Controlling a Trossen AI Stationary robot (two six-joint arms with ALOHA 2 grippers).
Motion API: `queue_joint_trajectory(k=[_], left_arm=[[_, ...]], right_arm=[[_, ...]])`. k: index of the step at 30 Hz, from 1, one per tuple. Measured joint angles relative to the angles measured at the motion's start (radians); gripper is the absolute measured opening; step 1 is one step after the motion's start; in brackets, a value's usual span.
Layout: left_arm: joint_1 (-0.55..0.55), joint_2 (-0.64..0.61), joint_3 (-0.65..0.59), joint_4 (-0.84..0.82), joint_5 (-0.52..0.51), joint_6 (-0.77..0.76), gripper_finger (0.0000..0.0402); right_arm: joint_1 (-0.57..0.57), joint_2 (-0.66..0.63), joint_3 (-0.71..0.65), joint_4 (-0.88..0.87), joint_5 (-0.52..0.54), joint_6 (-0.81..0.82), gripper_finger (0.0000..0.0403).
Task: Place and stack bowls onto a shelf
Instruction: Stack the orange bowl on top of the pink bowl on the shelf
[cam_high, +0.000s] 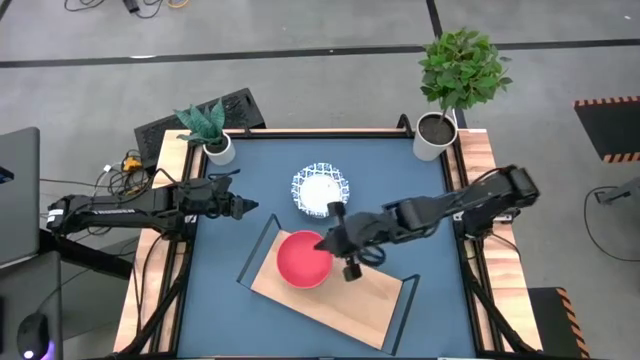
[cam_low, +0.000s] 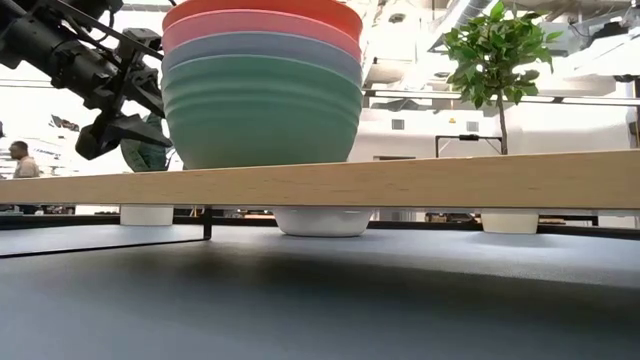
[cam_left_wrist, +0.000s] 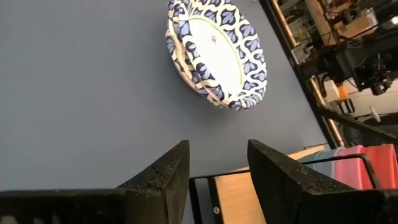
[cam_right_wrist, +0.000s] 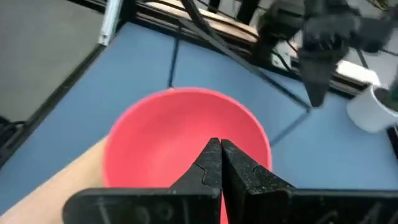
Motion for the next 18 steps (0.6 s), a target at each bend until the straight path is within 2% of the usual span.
queue_joint_trajectory(k=[4, 8, 18], left_arm=[[0.0, 0.0, 0.0, 0.005, -0.014, -0.001, 0.0147], [0.0, 0.0, 0.0, 0.004, -0.021, -0.002, 0.0147], [0.0, 0.0, 0.0, 0.005, -0.027, -0.016, 0.0147]], right_arm=[[-0.013, -0.024, -0.132, 0.116, 0.002, 0.033, 0.0019], [-0.024, -0.021, -0.193, 0.207, 0.001, 0.062, 0.0019], [-0.034, 0.028, -0.197, 0.215, -0.005, 0.05, 0.002]])
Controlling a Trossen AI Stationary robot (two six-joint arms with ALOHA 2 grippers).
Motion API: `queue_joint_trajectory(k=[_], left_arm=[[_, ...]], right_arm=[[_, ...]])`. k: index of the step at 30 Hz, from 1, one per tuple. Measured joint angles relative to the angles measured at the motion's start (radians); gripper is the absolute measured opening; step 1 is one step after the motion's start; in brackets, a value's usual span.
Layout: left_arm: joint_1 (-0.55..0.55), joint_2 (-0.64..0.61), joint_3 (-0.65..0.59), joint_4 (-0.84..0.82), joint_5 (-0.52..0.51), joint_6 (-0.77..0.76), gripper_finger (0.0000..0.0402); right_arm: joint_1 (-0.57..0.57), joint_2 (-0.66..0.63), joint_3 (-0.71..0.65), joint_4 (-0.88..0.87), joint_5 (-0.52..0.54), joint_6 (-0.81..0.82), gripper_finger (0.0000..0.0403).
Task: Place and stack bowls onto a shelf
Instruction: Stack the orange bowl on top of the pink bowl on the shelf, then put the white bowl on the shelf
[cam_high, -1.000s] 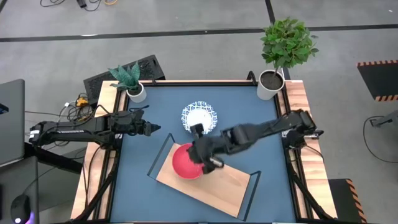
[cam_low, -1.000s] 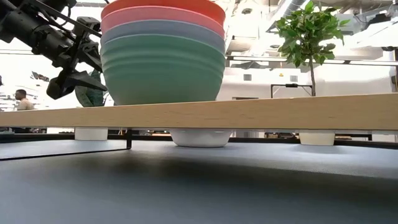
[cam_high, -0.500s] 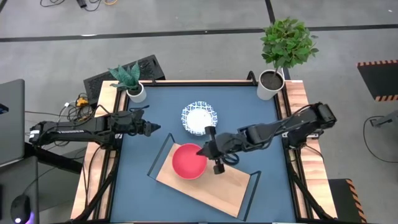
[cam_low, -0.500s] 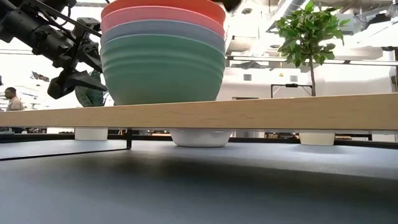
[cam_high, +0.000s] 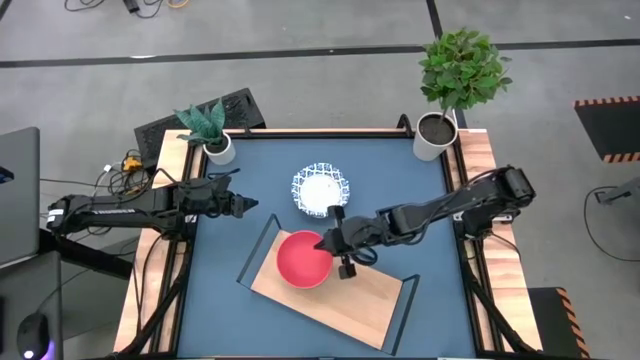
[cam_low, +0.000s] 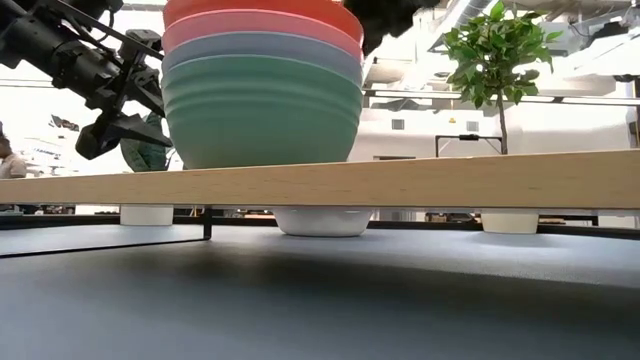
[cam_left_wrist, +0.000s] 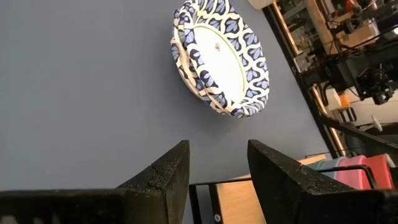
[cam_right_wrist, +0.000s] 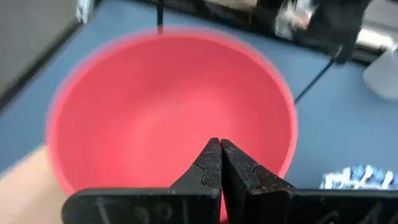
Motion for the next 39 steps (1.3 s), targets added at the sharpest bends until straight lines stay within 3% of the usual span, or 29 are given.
queue_joint_trajectory(k=[6, 9, 12, 16, 21, 25, 30, 39], left_arm=[[0.0, 0.0, 0.0, 0.001, 0.001, -0.002, 0.0147], [0.0, 0.0, 0.0, 0.003, 0.001, -0.002, 0.0147], [0.0, 0.0, 0.0, 0.012, 0.002, -0.002, 0.0147], [0.0, 0.0, 0.0, 0.023, 0.002, -0.002, 0.0147], [0.0, 0.0, 0.0, 0.023, 0.007, 0.005, 0.0147], [0.0, 0.0, 0.0, 0.022, 0.007, 0.01, 0.0147], [0.0, 0.0, 0.0, 0.022, 0.006, 0.053, 0.0147], [0.0, 0.0, 0.0, 0.021, 0.007, 0.072, 0.0147]], right_arm=[[-0.001, -0.052, -0.001, 0.004, 0.036, -0.001, 0.0026], [-0.004, -0.117, 0.023, -0.03, 0.139, 0.001, 0.0039], [-0.028, -0.185, 0.059, -0.125, 0.272, 0.014, 0.0057], [-0.084, -0.265, 0.072, -0.332, 0.294, 0.021, 0.0094], [-0.16, -0.276, 0.07, -0.584, 0.175, 0.02, 0.0161], [-0.202, -0.216, 0.069, -0.591, 0.061, -0.095, 0.0199], [-0.228, -0.07, 0.069, -0.532, -0.001, -0.234, 0.0206], [-0.276, 0.121, 0.068, -0.424, -0.051, -0.316, 0.019]])
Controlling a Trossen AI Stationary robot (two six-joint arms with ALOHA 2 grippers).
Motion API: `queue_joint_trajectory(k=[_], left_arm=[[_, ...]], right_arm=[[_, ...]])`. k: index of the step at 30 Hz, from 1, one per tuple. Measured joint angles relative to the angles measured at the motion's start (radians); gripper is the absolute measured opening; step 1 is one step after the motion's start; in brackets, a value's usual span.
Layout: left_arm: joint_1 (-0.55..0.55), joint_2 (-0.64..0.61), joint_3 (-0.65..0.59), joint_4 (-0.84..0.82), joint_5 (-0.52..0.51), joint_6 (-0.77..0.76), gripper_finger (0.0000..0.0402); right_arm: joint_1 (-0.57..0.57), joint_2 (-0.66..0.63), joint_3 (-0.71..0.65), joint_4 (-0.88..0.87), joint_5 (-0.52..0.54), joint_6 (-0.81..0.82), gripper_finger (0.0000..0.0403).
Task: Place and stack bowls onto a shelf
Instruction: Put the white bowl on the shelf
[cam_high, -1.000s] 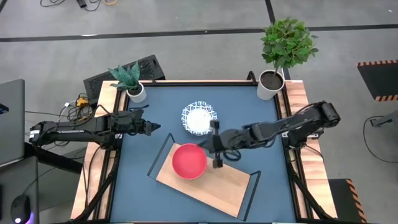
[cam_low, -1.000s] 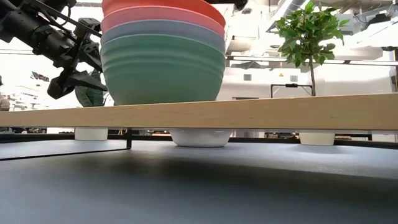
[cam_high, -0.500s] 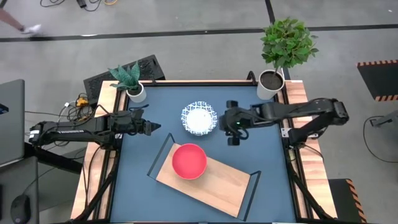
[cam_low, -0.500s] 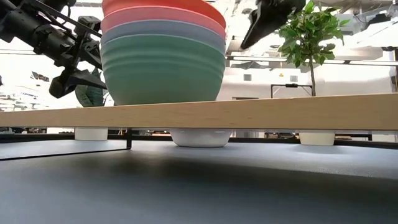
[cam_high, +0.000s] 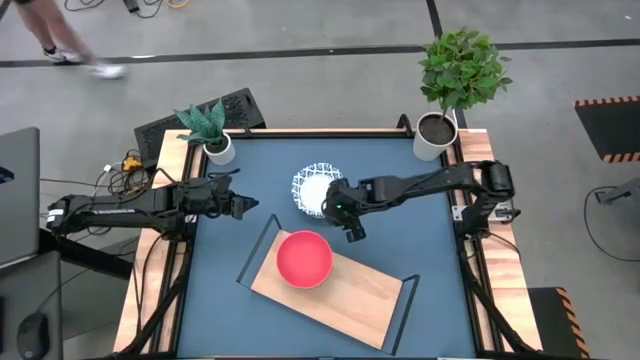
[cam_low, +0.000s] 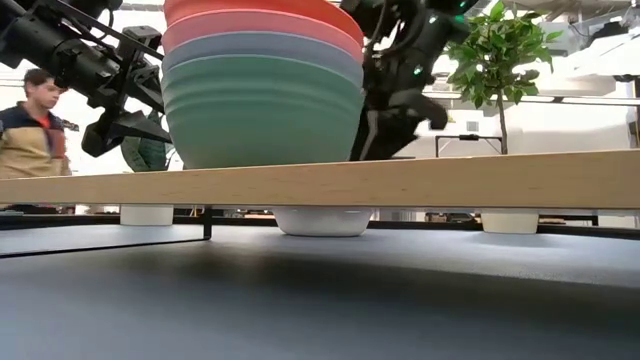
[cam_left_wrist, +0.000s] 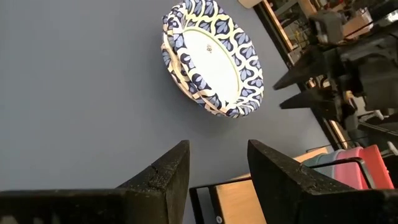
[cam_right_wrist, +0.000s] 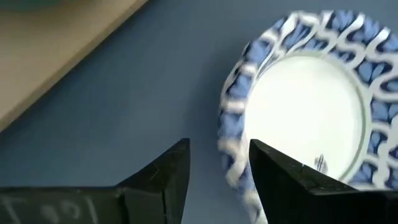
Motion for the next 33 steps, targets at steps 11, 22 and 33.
queue_joint_trajectory(k=[11, 22, 33], left_arm=[[0.0, 0.0, 0.0, -0.003, 0.0, -0.005, 0.0147], [0.0, 0.0, 0.0, -0.009, 0.0, -0.006, 0.0147], [0.0, 0.0, 0.0, -0.01, 0.0, -0.006, 0.0147]], right_arm=[[-0.075, 0.059, 0.003, 0.084, -0.066, -0.051, 0.0183], [-0.079, 0.073, 0.002, 0.11, -0.08, -0.062, 0.0154], [-0.08, 0.07, 0.0, 0.108, -0.08, -0.068, 0.0093]])
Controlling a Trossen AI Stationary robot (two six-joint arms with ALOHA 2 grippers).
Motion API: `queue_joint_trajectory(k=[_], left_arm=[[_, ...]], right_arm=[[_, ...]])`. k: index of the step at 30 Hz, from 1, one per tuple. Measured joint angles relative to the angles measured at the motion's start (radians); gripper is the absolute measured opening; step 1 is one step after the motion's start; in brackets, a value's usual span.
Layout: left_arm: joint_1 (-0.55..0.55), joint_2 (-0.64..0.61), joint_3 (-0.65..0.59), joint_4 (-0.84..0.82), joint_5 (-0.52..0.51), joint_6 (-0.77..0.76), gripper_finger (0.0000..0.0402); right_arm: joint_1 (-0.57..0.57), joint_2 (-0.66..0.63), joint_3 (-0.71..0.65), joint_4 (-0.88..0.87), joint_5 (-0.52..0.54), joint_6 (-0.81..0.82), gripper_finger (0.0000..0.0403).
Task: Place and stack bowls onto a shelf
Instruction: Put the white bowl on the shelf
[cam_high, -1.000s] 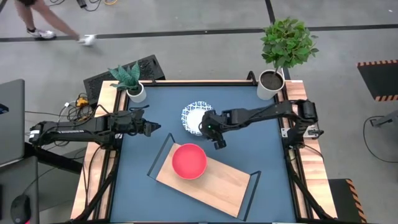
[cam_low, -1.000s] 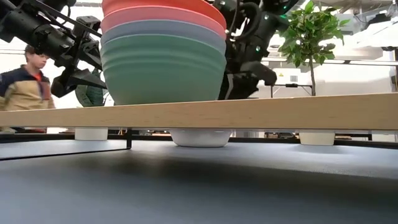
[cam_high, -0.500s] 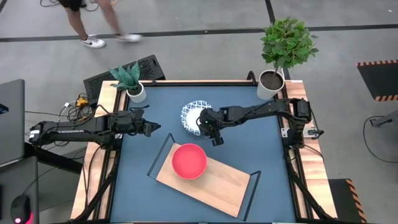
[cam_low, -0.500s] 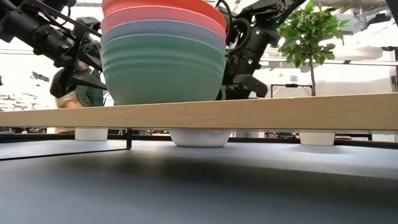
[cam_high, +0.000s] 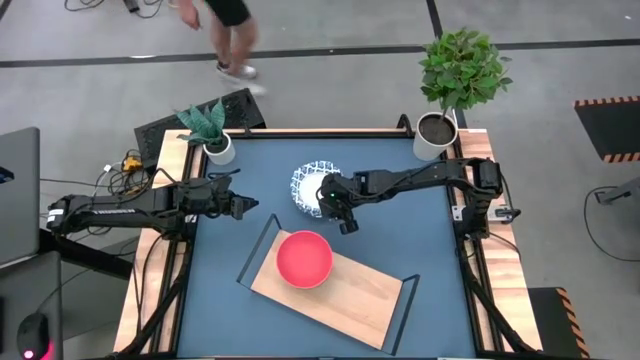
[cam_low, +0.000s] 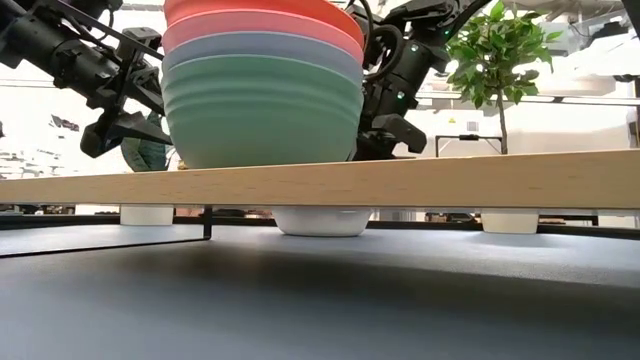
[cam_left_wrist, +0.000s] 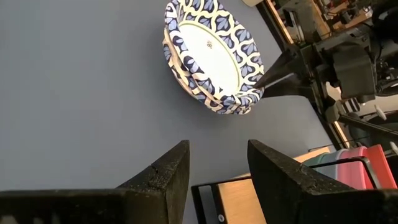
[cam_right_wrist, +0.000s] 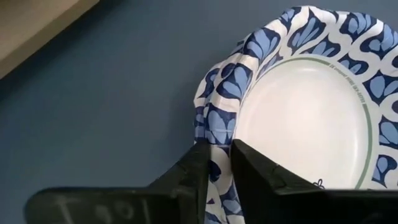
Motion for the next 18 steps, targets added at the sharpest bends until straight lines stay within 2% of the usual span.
queue_joint_trajectory(k=[8, 18], left_arm=[[0.0, 0.0, 0.0, 0.0, 0.0, 0.0, 0.0147], [0.0, 0.0, 0.0, 0.002, 0.0, -0.017, 0.0147]], right_arm=[[0.0, -0.001, 0.0, -0.003, 0.0, -0.001, 0.0066], [0.009, -0.011, 0.048, -0.057, 0.001, -0.015, 0.0062]])
